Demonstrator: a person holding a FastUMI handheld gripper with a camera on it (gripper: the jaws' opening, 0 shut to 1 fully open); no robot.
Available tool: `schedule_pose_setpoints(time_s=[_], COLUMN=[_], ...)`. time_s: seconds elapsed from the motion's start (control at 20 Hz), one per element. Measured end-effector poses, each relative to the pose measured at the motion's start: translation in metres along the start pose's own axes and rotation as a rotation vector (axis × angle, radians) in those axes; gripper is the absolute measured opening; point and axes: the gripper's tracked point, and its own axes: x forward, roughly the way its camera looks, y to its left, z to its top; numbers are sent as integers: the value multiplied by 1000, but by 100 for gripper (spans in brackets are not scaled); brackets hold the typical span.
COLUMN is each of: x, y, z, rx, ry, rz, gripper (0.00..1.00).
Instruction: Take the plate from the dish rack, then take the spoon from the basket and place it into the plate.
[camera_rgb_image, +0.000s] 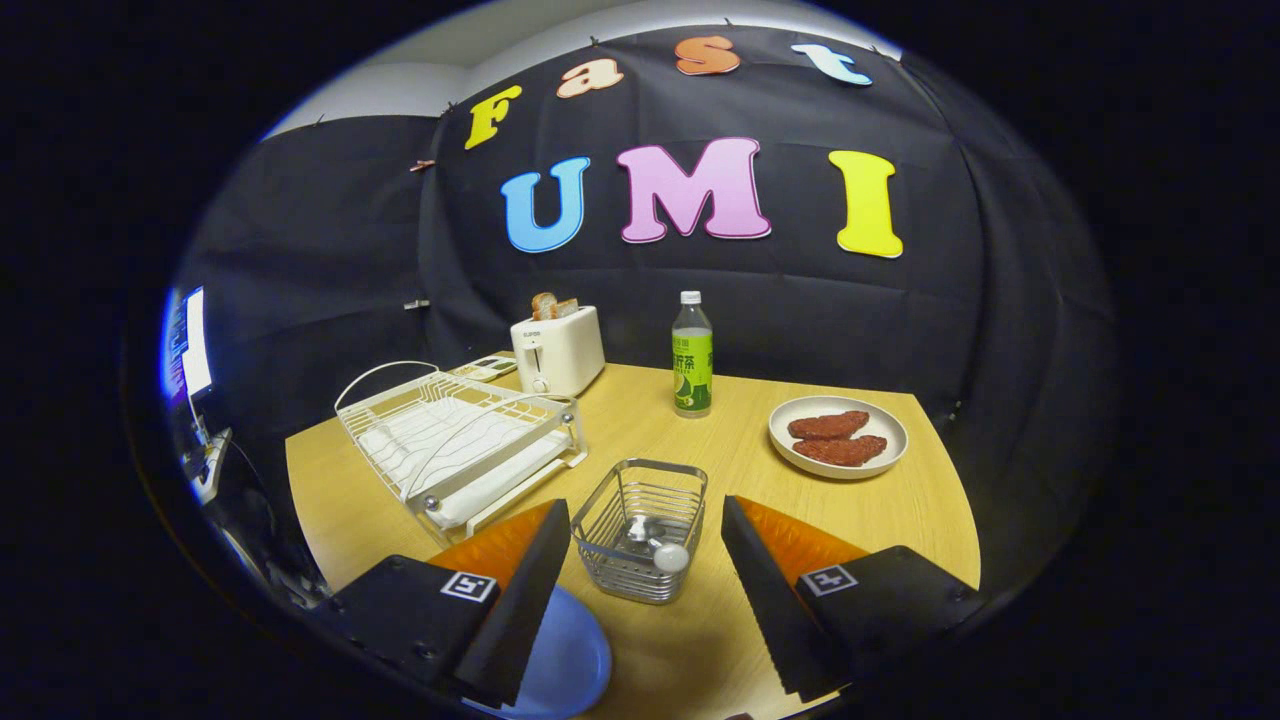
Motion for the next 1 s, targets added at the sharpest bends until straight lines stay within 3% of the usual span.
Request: schedule_pose_setpoints(time_s=[0.1,0.45,0.6,0.65,0.75,1.0], x=[9,26,26,29,29,29], y=[2,3,2,0,2,7], z=[-4,-14,-18,-16,-17,-15], rx=[-20,-68,-58,-61,-74,-76], ry=[-1,9,32,28,39,82], rz=[14,20,1,-7,-14,0], gripper=[91,51,46,19,22,15])
